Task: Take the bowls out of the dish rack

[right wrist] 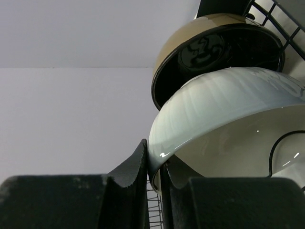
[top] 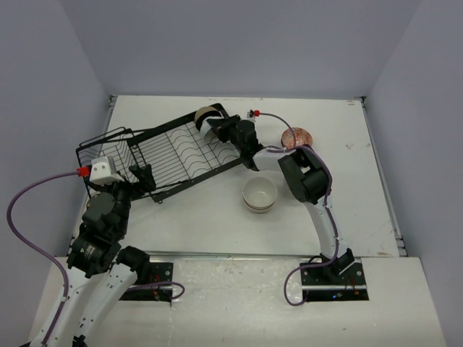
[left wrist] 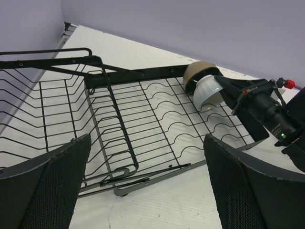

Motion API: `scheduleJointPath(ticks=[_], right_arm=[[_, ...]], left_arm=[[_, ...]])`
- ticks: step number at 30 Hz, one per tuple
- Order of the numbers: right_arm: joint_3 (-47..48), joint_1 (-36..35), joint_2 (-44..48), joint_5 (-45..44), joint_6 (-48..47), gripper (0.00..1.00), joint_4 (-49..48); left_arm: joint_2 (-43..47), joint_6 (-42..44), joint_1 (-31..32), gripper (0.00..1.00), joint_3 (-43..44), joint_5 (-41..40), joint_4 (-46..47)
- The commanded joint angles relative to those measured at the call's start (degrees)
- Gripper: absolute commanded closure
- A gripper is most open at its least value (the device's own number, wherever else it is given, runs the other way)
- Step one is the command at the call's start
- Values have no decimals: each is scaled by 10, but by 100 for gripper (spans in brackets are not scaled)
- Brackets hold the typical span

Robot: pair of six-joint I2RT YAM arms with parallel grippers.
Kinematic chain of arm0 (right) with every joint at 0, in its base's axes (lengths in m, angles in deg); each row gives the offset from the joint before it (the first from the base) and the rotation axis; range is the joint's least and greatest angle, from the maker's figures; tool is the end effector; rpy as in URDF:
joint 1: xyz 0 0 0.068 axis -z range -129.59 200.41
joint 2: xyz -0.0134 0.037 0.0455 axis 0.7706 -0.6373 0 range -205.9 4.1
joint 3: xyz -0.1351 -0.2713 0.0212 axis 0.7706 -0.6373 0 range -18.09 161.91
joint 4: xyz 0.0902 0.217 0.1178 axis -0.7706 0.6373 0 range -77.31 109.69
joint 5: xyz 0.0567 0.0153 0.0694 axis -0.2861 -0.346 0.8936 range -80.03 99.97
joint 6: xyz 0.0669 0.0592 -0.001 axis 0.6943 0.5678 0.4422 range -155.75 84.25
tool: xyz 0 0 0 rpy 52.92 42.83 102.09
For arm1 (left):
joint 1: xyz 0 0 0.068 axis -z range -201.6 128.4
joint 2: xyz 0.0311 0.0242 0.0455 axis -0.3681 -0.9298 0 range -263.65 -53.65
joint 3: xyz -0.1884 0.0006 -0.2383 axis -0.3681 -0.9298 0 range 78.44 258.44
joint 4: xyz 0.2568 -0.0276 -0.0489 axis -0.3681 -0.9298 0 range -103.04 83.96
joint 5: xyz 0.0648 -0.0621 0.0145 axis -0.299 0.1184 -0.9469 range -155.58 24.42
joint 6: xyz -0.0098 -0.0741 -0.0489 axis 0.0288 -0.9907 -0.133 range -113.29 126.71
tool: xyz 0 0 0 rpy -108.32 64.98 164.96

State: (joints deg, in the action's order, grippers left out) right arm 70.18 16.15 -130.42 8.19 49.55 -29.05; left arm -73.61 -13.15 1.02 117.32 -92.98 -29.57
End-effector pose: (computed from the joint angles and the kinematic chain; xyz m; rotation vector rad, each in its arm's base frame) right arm 0.4927 0.3325 0.1758 0.8434 1.7035 1.5031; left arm 0.1064 -0.0045 0.3395 -0.3222 1.6132 -0.1718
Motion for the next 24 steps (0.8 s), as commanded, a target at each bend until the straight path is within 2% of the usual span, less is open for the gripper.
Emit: scheduleJointPath(ticks=[1, 10, 24], right_arm=[[-36, 6, 29, -6, 4, 100, -68], [-50, 6, 7, 26, -7, 100, -195], [-42, 9, -2, 69, -1, 100, -313]], left_arm=[[4, 18, -3, 0, 4, 7, 18], [1, 19, -3, 0, 3, 6, 18], [1, 19, -3, 0, 3, 6, 18]])
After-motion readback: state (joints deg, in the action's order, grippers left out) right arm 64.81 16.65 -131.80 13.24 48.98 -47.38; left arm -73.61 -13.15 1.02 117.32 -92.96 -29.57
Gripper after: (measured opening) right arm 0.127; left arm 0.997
